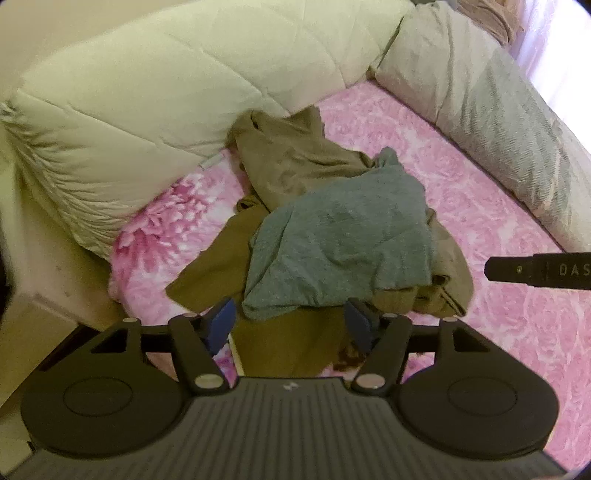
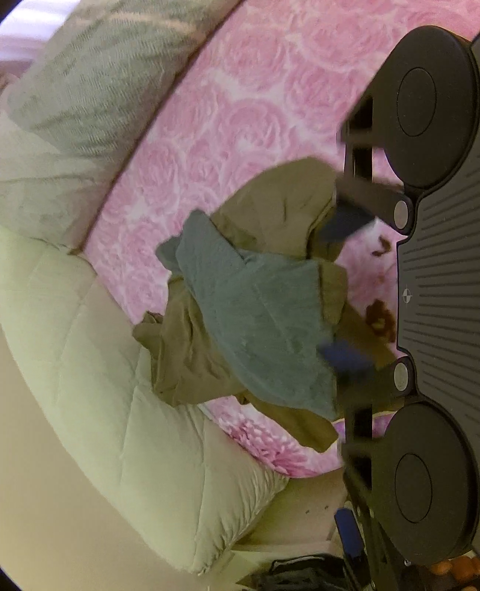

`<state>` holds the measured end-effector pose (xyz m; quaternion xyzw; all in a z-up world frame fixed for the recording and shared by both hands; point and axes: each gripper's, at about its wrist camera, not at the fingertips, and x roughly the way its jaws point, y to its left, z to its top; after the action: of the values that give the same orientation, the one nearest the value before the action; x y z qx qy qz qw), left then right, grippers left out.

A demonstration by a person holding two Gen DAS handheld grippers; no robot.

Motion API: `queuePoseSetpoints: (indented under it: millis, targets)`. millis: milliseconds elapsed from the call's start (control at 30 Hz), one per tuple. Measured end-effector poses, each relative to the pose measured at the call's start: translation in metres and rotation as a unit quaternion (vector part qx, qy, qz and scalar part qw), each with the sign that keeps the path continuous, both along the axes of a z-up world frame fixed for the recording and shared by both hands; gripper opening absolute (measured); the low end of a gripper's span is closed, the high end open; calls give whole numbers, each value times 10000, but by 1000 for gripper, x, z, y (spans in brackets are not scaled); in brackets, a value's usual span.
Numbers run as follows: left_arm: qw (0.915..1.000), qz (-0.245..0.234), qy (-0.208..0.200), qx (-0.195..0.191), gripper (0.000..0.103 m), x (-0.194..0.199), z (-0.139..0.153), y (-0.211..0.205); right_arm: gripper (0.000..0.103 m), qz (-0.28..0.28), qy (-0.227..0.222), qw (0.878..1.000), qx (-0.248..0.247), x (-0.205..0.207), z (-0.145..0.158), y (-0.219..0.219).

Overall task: Fold clothes
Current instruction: 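Lower both tools to the pile and close both on the grey-green T-shirt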

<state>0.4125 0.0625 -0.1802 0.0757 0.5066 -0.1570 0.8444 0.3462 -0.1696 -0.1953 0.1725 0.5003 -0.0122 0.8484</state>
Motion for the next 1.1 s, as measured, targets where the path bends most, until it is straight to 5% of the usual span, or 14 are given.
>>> queuePoseSetpoints:
  millis: [600, 800, 833, 867, 1100]
  targets:
    - [9975, -306, 640, -39, 49, 94, -122, -13, 51, -392, 463, 9979, 220, 71, -105, -13]
    - [9954, -390, 857, -154, 28, 107, -140, -18, 51, -295, 392, 9984, 271, 81, -118, -11]
    - [9947, -450, 903, -176, 22, 107, -142, -20, 44, -241, 350, 9988, 263, 82, -118, -9]
    - [9940, -512, 949, -198, 16, 108, -144, -21, 15, -146, 334, 9992, 170, 83, -118, -6]
    - [9931, -760, 835, -314, 5, 100, -125, -24, 6, -318, -99, 9989, 336, 70, -95, -15]
